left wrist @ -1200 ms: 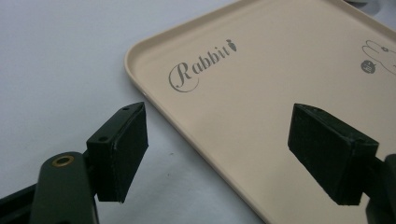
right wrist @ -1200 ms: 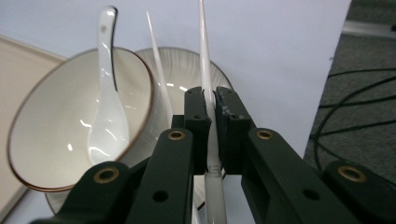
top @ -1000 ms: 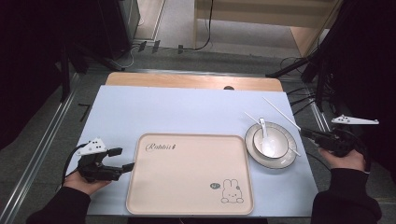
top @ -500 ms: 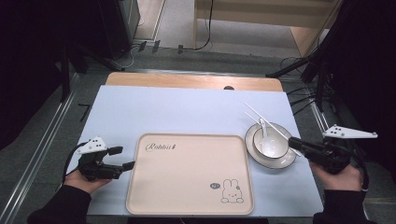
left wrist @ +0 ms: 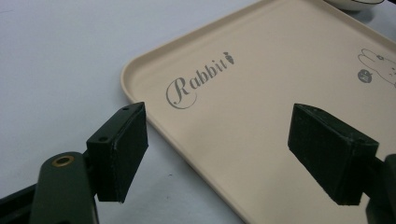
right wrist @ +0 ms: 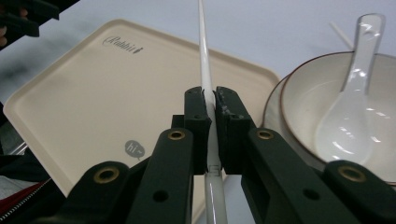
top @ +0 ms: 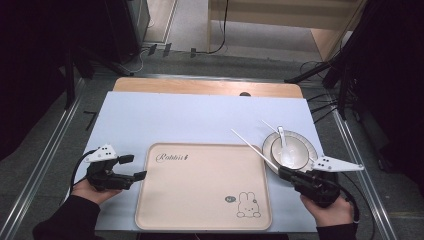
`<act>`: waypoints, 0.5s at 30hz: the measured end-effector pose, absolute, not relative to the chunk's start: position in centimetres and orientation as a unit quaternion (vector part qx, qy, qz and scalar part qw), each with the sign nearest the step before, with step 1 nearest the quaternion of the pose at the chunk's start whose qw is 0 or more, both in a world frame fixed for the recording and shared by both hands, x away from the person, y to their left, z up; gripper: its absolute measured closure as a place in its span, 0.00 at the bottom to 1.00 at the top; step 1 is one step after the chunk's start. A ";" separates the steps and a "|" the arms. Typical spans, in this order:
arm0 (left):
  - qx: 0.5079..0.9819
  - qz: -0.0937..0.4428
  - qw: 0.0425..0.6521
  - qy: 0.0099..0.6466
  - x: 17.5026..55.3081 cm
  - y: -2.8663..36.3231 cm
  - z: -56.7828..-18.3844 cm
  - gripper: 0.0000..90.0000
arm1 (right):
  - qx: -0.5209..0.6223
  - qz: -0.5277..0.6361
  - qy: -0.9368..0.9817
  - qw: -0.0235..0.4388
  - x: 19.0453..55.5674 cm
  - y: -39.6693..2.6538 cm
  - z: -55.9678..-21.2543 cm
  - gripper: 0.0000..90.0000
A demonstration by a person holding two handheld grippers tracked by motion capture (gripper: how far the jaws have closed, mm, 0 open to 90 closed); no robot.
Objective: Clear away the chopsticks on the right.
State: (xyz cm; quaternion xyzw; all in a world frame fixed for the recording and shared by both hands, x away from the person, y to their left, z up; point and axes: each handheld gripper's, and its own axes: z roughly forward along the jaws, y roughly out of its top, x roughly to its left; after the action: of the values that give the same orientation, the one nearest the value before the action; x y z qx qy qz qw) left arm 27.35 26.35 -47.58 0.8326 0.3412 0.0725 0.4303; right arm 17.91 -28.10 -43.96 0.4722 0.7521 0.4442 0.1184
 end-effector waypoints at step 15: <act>0.832 0.072 0.433 0.338 27.5 26.2 -47.5 0.23 | 0.467 0.405 0.782 0.080 19.5 -23.9 -49.9 0.94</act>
State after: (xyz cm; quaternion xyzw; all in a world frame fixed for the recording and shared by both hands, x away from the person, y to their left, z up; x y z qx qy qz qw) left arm 27.53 26.16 -47.54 0.8325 0.3385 0.0718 0.4327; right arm 19.45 -23.90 -49.89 0.4670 0.7821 0.4048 0.0798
